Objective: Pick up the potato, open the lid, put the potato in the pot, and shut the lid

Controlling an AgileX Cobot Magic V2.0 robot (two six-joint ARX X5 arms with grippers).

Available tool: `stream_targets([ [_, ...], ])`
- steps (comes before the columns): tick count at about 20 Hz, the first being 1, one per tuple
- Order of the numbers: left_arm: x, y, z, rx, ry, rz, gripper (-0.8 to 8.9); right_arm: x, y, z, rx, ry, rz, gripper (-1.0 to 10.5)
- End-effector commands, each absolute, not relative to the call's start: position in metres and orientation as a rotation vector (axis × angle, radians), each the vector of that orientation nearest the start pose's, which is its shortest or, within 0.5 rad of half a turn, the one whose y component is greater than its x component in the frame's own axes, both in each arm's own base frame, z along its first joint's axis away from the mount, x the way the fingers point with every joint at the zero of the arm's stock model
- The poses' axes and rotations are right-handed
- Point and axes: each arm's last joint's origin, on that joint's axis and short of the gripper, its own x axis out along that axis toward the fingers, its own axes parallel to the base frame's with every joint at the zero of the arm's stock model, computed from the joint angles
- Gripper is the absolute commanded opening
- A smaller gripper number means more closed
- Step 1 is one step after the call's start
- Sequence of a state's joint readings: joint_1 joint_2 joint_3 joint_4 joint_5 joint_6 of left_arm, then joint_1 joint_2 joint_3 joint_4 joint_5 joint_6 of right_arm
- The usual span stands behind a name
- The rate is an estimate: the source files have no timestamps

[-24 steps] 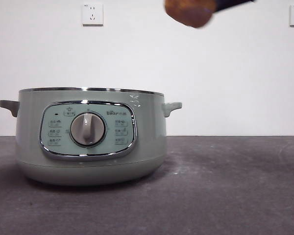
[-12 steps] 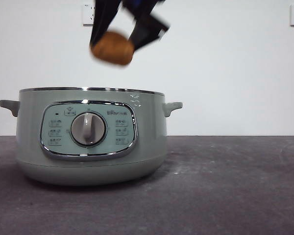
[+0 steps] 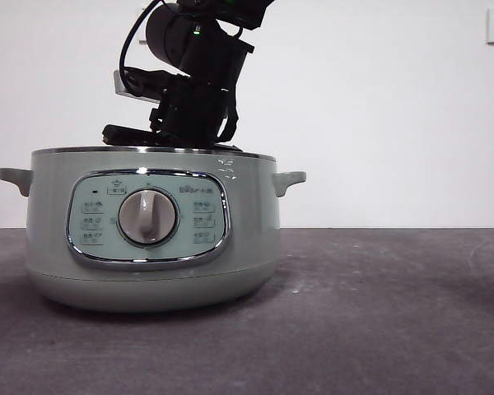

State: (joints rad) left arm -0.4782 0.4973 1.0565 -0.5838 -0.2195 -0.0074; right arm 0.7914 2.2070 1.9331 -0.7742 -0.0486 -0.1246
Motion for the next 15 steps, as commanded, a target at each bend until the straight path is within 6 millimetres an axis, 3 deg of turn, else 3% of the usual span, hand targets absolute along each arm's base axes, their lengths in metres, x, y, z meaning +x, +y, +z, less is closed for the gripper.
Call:
stream_targets([
  [1, 0.052, -0.019, 0.416, -0.011, -0.044, -0.241, -0.08, 0.334, 0.343, 0.216, -0.515, 0.975, 0.828, 2.0],
  [2, 0.052, -0.019, 0.416, -0.011, -0.044, -0.242, -0.08, 0.334, 0.342, 0.216, -0.516, 0.978, 0.826, 3.9],
  [3, 0.052, -0.019, 0.416, -0.01, -0.043, -0.241, -0.09, 0.334, 0.342, 0.216, -0.514, 0.979, 0.825, 5.0],
  [6, 0.053, -0.02, 0.416, -0.007, -0.035, -0.241, -0.08, 0.333, 0.342, 0.219, -0.512, 0.972, 0.826, 5.0],
  [8, 0.056, -0.022, 0.415, -0.003, -0.022, -0.241, -0.08, 0.331, 0.338, 0.233, -0.5, 0.946, 0.827, 5.0],
  [12, 0.069, -0.027, 0.413, 0.013, 0.018, -0.208, -0.08, 0.311, 0.318, 0.288, -0.483, 0.899, 0.829, 5.0],
  [15, 0.087, -0.036, 0.411, 0.028, 0.056, -0.192, -0.08, 0.282, 0.285, 0.34, -0.481, 0.913, 0.822, 5.0],
])
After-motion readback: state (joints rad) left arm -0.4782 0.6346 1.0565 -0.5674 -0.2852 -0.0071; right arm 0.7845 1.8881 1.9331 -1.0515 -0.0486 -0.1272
